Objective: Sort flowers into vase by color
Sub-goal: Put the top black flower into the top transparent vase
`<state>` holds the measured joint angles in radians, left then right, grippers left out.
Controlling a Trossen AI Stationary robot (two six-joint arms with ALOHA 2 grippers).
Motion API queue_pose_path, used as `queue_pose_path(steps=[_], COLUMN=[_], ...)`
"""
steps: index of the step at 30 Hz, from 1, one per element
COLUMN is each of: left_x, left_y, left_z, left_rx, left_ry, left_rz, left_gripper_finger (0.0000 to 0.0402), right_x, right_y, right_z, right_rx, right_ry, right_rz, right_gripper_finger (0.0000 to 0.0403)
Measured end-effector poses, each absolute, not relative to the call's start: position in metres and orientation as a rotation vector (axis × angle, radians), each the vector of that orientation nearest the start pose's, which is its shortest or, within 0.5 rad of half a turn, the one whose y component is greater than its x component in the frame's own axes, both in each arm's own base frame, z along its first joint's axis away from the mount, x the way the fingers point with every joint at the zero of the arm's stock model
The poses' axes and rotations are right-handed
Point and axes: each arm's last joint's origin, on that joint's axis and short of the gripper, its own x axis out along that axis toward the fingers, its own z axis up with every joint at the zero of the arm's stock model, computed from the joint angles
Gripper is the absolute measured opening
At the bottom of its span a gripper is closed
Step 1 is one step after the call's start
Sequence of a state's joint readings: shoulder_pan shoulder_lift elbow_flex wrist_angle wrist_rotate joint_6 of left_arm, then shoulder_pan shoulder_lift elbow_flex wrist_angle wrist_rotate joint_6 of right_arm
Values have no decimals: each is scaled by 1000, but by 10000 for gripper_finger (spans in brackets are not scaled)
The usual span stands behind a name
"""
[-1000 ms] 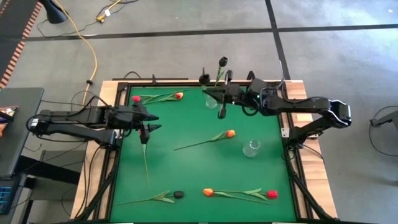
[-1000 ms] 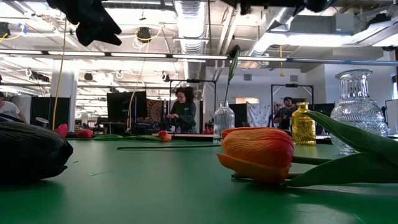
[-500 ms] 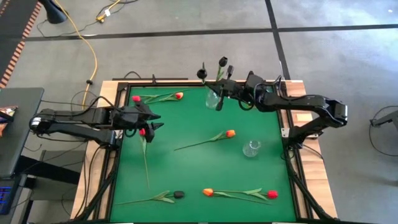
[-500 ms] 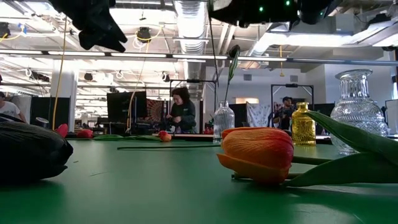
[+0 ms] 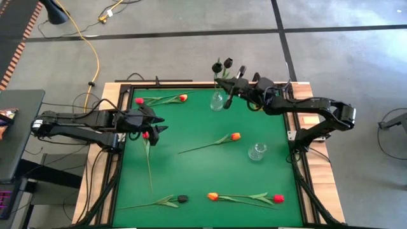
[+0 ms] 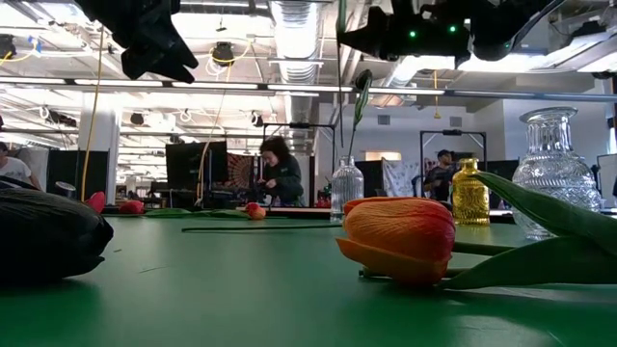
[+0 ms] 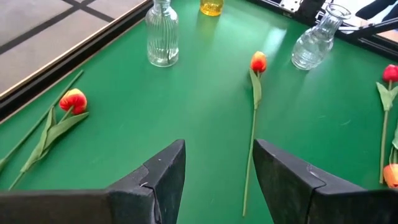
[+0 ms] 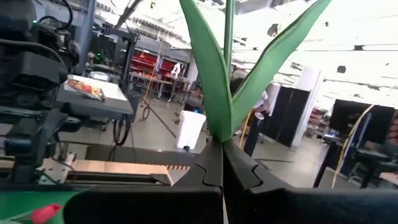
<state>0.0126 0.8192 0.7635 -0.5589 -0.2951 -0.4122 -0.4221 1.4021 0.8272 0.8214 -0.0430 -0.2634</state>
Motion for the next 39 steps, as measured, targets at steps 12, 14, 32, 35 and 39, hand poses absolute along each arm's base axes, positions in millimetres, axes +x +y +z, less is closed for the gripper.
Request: queue_pose_path(steps=[12,14,32,35,39], left_x=[166,166,166,165,165], left_y=[11,11,10,10,10], left_z=[288,288,288,287,287], left_rx=[-308,-308,-311,-312,-313], left_ry=[538,538,540,541,541], left_rz=[423,423,417,418,417], left_gripper_finger=[177,177,177,177,177], right_x=[282,282,286,284,282], right_y=[-127,-127,-143,-148,-153], right_z=[300,299,280,278,276], right_rx=[-302,-300,-224,-155,-112], right_ry=[-141,-131,-66,-62,-49], right_rz=[-399,-398,-429,-443,-455], right_gripper_finger=[18,18,19,32,56])
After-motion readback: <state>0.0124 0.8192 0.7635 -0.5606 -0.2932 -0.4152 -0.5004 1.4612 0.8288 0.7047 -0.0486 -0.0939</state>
